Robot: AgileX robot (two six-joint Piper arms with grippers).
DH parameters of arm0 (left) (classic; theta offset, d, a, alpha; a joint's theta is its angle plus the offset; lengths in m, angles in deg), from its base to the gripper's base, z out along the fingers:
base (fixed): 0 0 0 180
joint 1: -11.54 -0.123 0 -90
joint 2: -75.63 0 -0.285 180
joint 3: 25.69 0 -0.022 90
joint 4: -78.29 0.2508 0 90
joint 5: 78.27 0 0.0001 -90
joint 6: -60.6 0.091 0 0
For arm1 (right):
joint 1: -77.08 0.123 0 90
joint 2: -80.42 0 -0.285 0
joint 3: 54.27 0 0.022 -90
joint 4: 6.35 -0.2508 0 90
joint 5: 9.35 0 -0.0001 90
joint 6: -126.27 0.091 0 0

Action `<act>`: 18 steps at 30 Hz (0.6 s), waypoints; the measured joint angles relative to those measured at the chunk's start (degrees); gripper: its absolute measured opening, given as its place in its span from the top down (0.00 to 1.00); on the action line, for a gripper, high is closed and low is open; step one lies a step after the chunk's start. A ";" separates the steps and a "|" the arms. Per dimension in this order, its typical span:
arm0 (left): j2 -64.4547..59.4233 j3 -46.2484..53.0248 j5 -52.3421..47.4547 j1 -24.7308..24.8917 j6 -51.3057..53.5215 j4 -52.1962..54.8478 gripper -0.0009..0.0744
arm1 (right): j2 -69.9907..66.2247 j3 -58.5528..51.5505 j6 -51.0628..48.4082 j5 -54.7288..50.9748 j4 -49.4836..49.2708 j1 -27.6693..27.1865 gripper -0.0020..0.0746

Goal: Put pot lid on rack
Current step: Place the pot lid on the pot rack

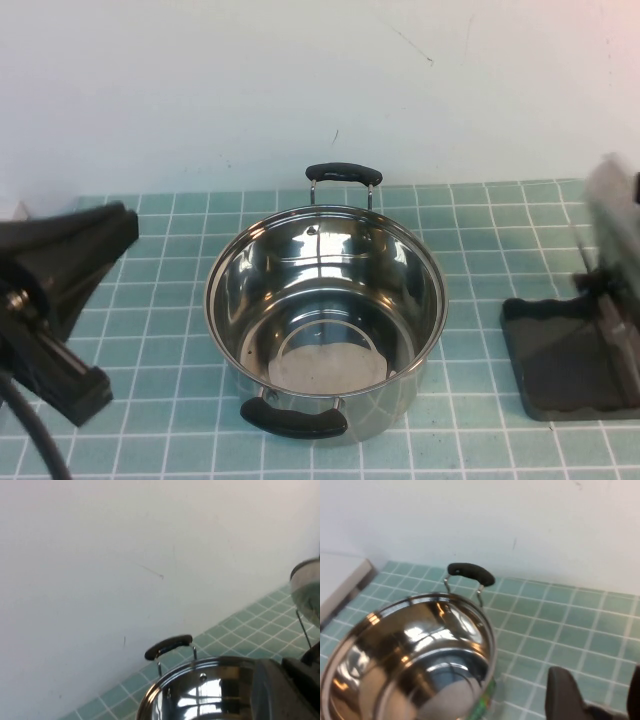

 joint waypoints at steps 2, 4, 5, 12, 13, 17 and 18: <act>0.00 2.10 -0.98 0.00 -0.59 -0.02 0.99 | 2.65 0.00 2.36 -1.32 4.09 -1.25 0.61; 0.00 4.67 -1.30 0.00 -1.89 -0.13 0.99 | 5.86 0.00 5.59 -3.01 9.74 -2.61 0.61; 0.10 6.09 -1.30 0.00 -2.86 -0.11 0.99 | 7.44 0.00 7.12 -3.68 12.27 -3.08 0.61; 8.58 14.42 -1.98 0.00 -5.91 -0.11 0.99 | 20.66 0.00 21.87 -8.52 32.04 -4.20 0.62; 11.50 15.46 -3.00 0.00 -6.56 -0.11 0.99 | 22.89 0.00 22.36 -8.68 33.18 -4.20 0.62; 23.33 19.31 -9.91 0.00 -9.37 -0.22 0.99 | 35.48 0.00 23.41 -8.32 35.67 -4.23 0.74; 25.67 20.15 -11.46 0.00 -9.67 -0.24 0.99 | 37.94 0.00 23.51 -7.86 35.76 -4.23 0.79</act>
